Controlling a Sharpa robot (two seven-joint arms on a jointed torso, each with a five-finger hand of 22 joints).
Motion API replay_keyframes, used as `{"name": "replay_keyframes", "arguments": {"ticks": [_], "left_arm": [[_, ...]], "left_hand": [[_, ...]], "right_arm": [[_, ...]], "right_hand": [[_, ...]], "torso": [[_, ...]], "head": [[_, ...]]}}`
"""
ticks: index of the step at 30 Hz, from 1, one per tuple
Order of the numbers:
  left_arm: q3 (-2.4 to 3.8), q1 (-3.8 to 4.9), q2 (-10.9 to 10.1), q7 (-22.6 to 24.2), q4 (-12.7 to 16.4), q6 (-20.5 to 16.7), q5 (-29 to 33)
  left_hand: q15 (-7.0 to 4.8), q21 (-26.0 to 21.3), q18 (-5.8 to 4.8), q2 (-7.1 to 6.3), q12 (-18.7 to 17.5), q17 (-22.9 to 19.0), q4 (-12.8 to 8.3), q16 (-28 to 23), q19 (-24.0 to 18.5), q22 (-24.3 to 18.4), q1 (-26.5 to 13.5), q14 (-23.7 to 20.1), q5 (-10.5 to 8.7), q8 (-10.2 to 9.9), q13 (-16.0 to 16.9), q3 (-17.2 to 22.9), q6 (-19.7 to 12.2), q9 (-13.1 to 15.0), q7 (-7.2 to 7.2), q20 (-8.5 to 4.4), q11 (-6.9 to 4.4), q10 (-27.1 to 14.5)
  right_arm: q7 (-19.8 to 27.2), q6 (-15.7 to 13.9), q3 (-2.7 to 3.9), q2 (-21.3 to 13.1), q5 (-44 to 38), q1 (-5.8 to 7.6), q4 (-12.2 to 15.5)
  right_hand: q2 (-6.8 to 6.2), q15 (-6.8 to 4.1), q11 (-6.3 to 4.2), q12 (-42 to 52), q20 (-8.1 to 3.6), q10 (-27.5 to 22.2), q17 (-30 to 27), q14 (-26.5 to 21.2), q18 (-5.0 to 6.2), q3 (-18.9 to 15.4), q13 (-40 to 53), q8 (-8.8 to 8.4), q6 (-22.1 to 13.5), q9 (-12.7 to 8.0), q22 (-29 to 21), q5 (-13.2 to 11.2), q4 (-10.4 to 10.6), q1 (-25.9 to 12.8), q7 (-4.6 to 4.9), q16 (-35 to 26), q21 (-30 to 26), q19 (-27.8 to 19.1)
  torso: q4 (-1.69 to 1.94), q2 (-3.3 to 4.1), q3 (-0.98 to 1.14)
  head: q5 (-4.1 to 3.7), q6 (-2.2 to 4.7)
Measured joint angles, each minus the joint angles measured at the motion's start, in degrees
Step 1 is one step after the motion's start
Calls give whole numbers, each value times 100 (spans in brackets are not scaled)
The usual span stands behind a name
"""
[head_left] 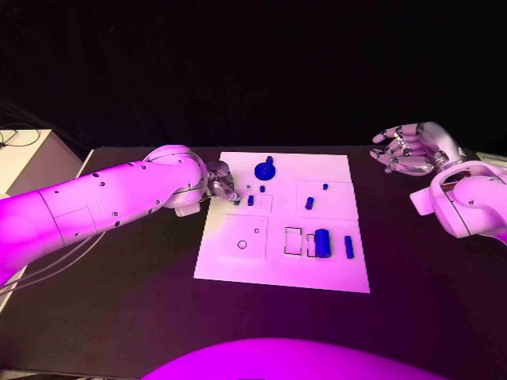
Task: Assemble the parts on the task board
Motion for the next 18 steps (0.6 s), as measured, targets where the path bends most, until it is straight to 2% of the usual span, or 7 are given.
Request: {"name": "replay_keyframes", "arguments": {"ticks": [18], "left_arm": [[-3, -5, -26, 14, 14, 6, -9]], "left_hand": [[0, 0, 0, 31, 0, 0, 0, 0, 22, -1, -29, 0, -2, -16, -7, 0, -1, -5, 17, -22, 0, 0]], "right_arm": [[12, 11, 0, -2, 5, -4, -10]], "right_hand": [[0, 0, 6, -29, -2, 6, -19, 0, -1, 0, -27, 0, 0, 9, -22, 0, 0, 0, -1, 0, -28, 2]], "torso": [[-2, 5, 0]], "head": [[15, -32]]}}
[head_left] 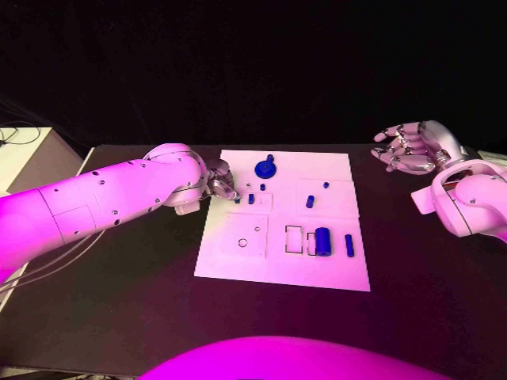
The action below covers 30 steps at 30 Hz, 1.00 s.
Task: Assemble the parts on the task board
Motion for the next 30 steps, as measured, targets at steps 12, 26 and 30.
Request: {"name": "replay_keyframes", "arguments": {"ticks": [12, 26, 30], "left_arm": [[0, -2, -14, 11, 3, 2, -1], [-3, -5, -22, 11, 2, -1, -2], [-3, -5, -22, 11, 4, -1, -2]], "left_hand": [[0, 0, 0, -1, 0, 0, 0, 0, 0, -1, -1, 0, -2, 18, 0, 0, 1, 2, -1, 0, 0, 0], [0, 0, 0, -3, 0, 0, 0, 0, 0, -1, -2, 0, -21, 18, 0, 0, 13, 2, -10, 0, 0, 0], [0, 0, 0, -3, 0, 0, 0, 0, 0, -1, -3, 0, -26, 17, 0, 0, 13, 2, -9, 0, 0, 0]], "right_arm": [[7, -1, 0, 11, 2, -9, -14], [8, 0, 0, 24, 4, -12, -25], [8, 2, 0, 26, 4, -12, -31]], "right_hand": [[0, 0, 5, 0, -12, 5, -14, 0, -1, 0, -21, 0, -1, 8, -17, 0, 0, 0, 0, -23, -28, 12], [0, 0, -6, 0, -11, -6, -23, 0, -1, 0, -33, 0, 12, 12, -27, 0, 0, 0, 12, -23, -27, 11], [0, 0, -6, 0, -11, -6, -24, 0, -1, 0, -36, 0, 12, 14, -30, 0, 0, 0, 12, -23, -27, 11]], "torso": [[-2, 1, 1], [-2, -4, -1], [-2, -4, -1]], "head": [[2, -19], [-1, -27], [4, -29]]}}
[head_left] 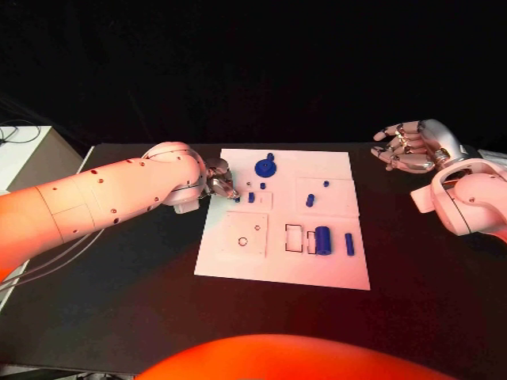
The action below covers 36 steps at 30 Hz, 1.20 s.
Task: Assemble the parts on the task board
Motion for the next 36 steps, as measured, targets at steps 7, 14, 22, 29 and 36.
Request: {"name": "replay_keyframes", "arguments": {"ticks": [7, 14, 22, 29, 36], "left_arm": [[0, 0, 5, 0, 2, 0, -1], [-1, 0, 7, -3, 5, 0, -4], [-3, 0, 2, -5, 16, 1, -7], [-3, 1, 0, -9, 20, 0, -11], [-6, -1, -7, -10, 35, 0, -13]], "left_hand": [[0, 0, 0, -1, 0, 0, 0, 0, 0, 0, 0, 0, 2, 0, 0, 0, 0, 0, 2, 0, 0, 0], [0, 0, 0, -24, 0, 0, 0, 0, 0, 0, -24, 0, 18, 0, 0, 1, 7, 0, 10, 0, -1, 1], [0, 0, 0, -32, 0, 0, 16, 0, 0, 0, -32, 0, 18, 0, 0, 17, 6, 0, 11, 0, -21, 21], [0, 0, 0, -39, 0, 0, 16, 0, 0, 0, -39, 0, 18, 0, 0, 17, 6, 1, 12, 0, -21, 21], [0, 0, 0, -43, 0, 0, 16, 0, 0, -1, -43, 0, 18, -1, 3, 17, 19, 0, -1, 0, -21, 21]], "right_arm": [[0, 13, 0, 5, 1, -1, -7], [-3, 26, 0, 10, 1, -2, -14], [-4, 34, 0, 5, 2, -2, -14], [-9, 57, 0, 4, 2, -2, -14], [-10, 79, 0, 5, 2, -2, -16]], "right_hand": [[0, 0, 0, 0, 0, 0, 0, 0, 0, 0, 0, 0, 0, 0, 0, 0, 0, 0, 0, 0, 0, 0], [0, 0, 0, 0, 0, 0, 0, 0, 0, 0, 0, 0, 0, 0, 0, 0, 0, 0, -1, 0, 0, 0], [0, 0, 1, 0, 5, 1, -2, 0, 0, 0, -3, 0, -1, -1, -3, 0, 0, 0, -1, 0, -13, 4], [0, 0, 1, 0, 22, 1, -9, 0, -1, 0, -13, 0, -1, 5, -11, 0, 0, 0, -1, 0, -34, 20], [0, 0, 5, 0, 22, 5, -9, 0, -1, 0, -13, 0, -2, 5, -11, 0, 0, 0, -2, 0, -34, 20]], "torso": [[0, 0, -1], [-1, 1, 3], [3, 3, 3], [-4, 2, 2], [0, 1, -2]], "head": [[8, -2], [10, -8], [18, -27], [18, -38], [14, -39]]}}
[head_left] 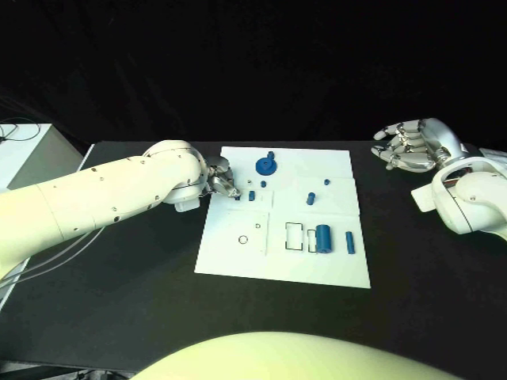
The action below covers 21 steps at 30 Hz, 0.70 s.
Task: Assemble the parts on the task board
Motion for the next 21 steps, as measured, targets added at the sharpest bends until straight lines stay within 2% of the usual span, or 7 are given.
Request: {"name": "replay_keyframes", "arguments": {"ticks": [21], "left_arm": [[-2, -4, -15, -5, 28, -1, 1]], "left_hand": [[0, 0, 0, 14, 0, 0, -1, 0, 0, 0, 14, 0, -14, -15, 2, -1, 0, -1, 1, 0, 1, -1]], "right_arm": [[-7, 43, 0, 7, 1, -1, -11]], "right_hand": [[0, 0, 6, 0, 0, 6, -10, 0, 0, 0, -15, 0, -2, -1, -13, 0, 0, 0, -2, -23, 0, -1]], "torso": [[-1, 0, 1]], "head": [[13, 3]]}}
